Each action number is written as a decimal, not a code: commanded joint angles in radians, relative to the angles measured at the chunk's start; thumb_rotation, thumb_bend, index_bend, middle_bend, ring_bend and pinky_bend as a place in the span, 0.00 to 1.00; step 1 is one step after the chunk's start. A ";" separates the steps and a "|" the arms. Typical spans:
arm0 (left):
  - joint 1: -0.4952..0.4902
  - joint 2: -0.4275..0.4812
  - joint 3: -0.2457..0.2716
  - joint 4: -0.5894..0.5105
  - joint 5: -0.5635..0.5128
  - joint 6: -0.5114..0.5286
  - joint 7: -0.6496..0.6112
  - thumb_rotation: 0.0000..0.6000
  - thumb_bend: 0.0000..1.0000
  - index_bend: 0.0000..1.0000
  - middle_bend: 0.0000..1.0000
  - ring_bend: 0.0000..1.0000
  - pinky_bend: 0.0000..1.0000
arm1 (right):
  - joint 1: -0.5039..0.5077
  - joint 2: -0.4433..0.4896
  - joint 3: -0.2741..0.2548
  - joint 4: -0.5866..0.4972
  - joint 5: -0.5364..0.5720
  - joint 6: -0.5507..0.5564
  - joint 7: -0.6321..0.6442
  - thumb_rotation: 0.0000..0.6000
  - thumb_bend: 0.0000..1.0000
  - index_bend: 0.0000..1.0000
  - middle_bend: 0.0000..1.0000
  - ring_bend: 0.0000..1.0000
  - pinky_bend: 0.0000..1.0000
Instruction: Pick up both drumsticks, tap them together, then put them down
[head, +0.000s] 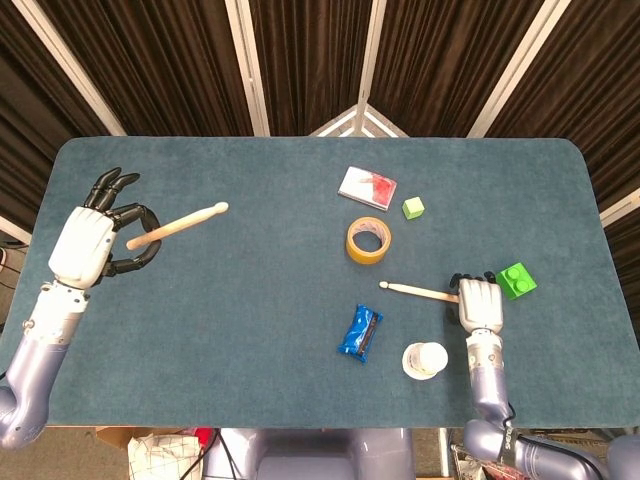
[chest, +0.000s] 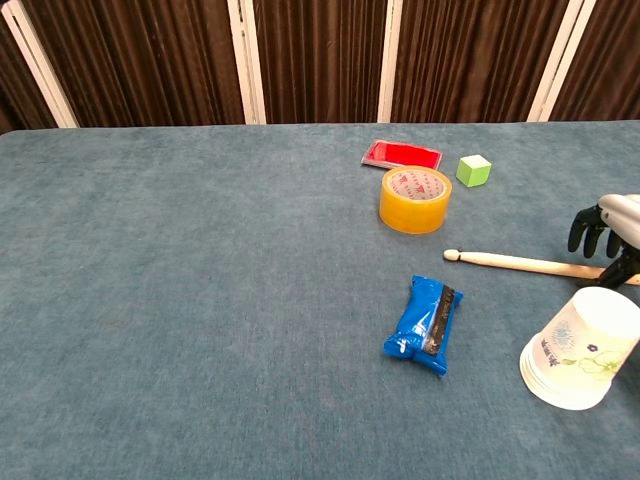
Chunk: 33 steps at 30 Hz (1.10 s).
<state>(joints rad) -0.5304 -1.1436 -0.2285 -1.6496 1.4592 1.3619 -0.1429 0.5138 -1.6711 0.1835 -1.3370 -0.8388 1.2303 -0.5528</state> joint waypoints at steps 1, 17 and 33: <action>0.001 0.002 0.000 -0.001 -0.001 -0.001 0.000 1.00 0.53 0.61 0.59 0.12 0.00 | -0.003 -0.004 0.002 0.008 -0.002 -0.004 -0.001 1.00 0.30 0.46 0.43 0.42 0.17; 0.005 -0.001 -0.004 0.003 -0.006 -0.009 0.015 1.00 0.53 0.62 0.60 0.12 0.00 | -0.014 -0.026 0.011 0.055 -0.030 -0.018 0.004 1.00 0.32 0.50 0.49 0.43 0.17; 0.011 -0.002 -0.007 0.024 -0.002 -0.005 0.023 1.00 0.53 0.63 0.60 0.12 0.00 | -0.007 -0.052 0.020 0.094 -0.054 -0.027 -0.031 1.00 0.35 0.53 0.51 0.43 0.17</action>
<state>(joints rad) -0.5194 -1.1456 -0.2350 -1.6260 1.4569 1.3570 -0.1199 0.5060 -1.7217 0.2028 -1.2434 -0.8925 1.2033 -0.5825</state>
